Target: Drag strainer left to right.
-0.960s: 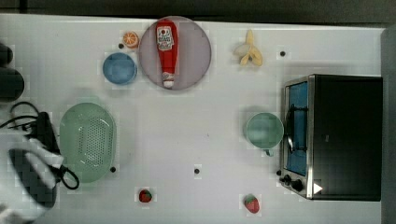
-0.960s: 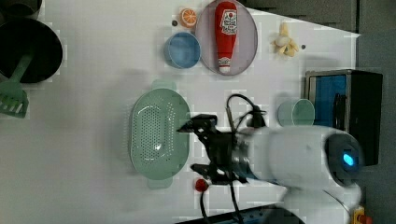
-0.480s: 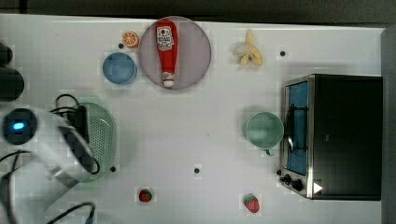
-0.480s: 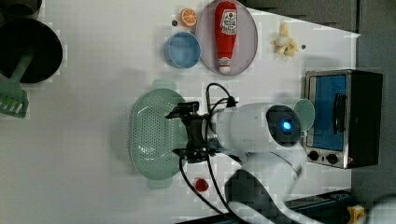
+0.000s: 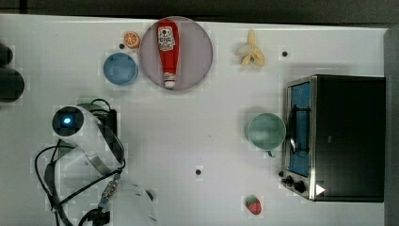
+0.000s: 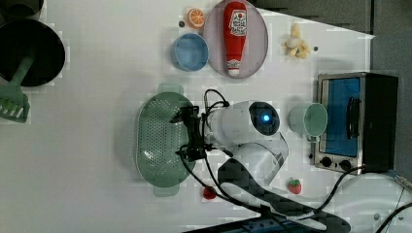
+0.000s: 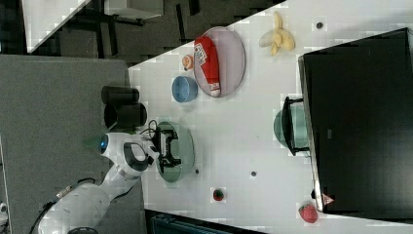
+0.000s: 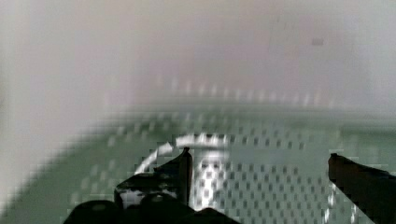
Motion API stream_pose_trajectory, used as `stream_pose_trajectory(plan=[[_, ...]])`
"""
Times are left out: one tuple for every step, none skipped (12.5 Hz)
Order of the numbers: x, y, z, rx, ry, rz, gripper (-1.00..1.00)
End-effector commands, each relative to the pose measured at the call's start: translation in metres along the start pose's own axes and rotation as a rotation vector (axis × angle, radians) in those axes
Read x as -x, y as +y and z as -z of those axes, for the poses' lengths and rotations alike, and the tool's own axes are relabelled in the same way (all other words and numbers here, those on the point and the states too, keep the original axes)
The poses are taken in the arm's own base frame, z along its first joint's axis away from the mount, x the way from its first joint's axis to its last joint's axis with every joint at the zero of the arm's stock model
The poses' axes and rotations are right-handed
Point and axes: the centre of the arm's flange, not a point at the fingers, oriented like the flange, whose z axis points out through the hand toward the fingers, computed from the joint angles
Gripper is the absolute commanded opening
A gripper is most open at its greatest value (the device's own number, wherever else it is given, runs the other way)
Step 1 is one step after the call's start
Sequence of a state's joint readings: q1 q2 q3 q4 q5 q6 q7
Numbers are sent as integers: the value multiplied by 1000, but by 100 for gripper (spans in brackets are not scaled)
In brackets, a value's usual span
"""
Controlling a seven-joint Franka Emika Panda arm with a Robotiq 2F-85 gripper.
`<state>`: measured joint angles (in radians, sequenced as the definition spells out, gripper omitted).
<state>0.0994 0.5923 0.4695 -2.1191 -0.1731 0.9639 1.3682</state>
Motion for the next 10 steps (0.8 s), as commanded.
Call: stream_pose_trajectory(plan=[[10, -11, 22, -76, 3, -33, 100], [8, -11, 20, -73, 10, -35, 100], [3, -12, 18, -71, 17, -39, 100], [-3, -13, 16, -71, 22, -48, 100], [-9, -15, 16, -72, 26, -56, 100], [-14, -17, 17, -74, 31, -64, 100], [-20, -18, 18, -77, 37, -71, 100], [-24, -16, 20, -78, 41, -70, 100], [-29, -14, 21, -77, 46, -75, 100], [-36, -12, 24, -78, 50, -82, 100]])
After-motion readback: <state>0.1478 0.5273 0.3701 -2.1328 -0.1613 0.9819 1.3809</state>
